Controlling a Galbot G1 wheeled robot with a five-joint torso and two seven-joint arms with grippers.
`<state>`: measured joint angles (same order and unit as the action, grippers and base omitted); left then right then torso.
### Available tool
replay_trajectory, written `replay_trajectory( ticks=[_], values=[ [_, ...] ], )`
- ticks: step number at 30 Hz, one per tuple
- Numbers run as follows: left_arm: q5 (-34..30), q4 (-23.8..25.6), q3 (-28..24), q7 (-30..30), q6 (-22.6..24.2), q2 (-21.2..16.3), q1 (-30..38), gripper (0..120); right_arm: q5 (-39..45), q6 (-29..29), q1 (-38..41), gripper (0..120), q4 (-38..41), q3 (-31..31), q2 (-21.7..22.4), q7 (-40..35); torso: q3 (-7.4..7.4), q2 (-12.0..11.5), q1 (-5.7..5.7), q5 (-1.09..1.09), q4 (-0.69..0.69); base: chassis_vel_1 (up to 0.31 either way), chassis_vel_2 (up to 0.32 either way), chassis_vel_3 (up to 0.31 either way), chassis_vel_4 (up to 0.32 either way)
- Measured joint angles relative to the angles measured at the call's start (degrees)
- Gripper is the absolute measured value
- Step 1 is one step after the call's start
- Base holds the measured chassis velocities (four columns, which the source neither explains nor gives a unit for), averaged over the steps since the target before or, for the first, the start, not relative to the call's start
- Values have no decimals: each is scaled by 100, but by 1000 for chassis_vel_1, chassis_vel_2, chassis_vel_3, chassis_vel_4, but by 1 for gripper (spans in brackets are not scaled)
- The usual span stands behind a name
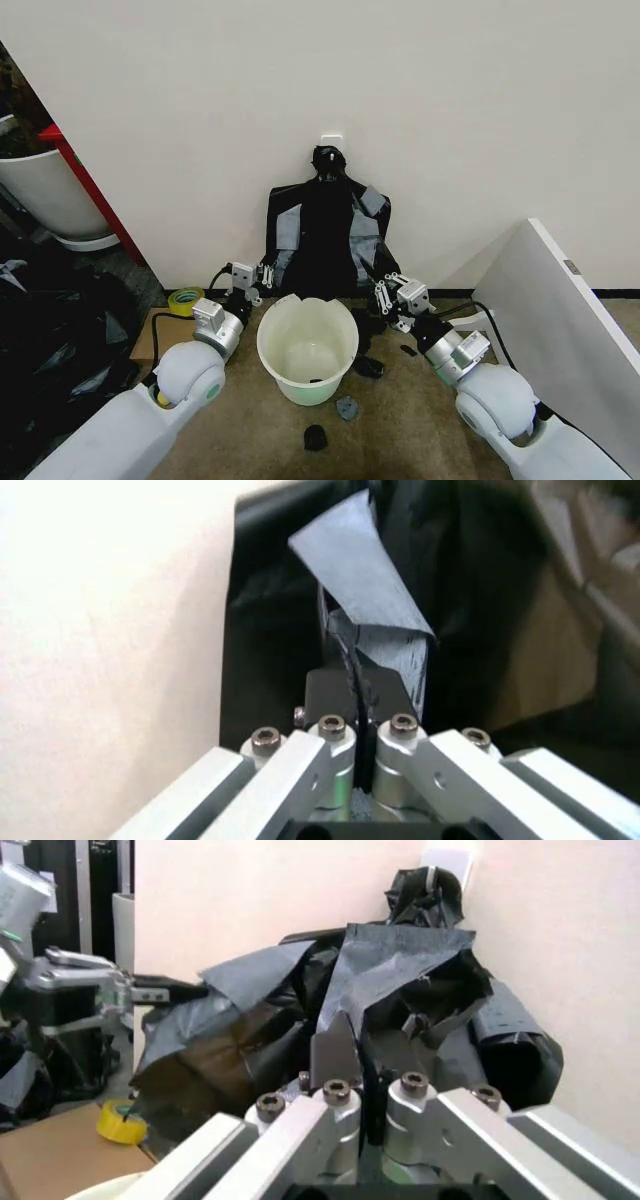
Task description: Place the garbage bag over the trash bin.
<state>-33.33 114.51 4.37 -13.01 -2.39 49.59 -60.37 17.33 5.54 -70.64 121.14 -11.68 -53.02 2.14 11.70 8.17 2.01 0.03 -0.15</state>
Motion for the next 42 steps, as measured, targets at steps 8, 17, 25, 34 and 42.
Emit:
replay_trajectory(
  ticks=[8, 17, 25, 34, 42],
  values=[
    [-48, 860, 829, 78, -230, -107, -922, 0, 684, -119, -403, 0, 436, -91, 3, -165, 0, 0, -1, 0, 2, 0, 0, 0, 0],
    [13, 2079, 1187, 115, -314, -286, -1918, 0, 1279, -311, -1137, 0, 1440, -314, 89, -257, -1, 2, -1, 0, 0, 0, 0, 0, 0],
    [52, 2415, 1218, 115, -328, -299, -2284, 0, 1336, -350, -1514, 0, 1756, -349, 21, -280, -1, 2, -1, 0, 0, 0, 0, 0, 0],
    [207, 2607, 1268, 123, -409, -291, -2663, 0, 1302, -399, -1771, 0, 1826, -143, -227, -261, -1, 2, -1, 0, 1, 0, 0, 0, 0],
    [-36, 2724, 1271, 88, -404, -425, -2332, 0, 1967, -863, -1369, 0, 1993, -104, -528, -409, 0, 1, 0, 1, -1, 0, 0, 0, 0]
  ],
)
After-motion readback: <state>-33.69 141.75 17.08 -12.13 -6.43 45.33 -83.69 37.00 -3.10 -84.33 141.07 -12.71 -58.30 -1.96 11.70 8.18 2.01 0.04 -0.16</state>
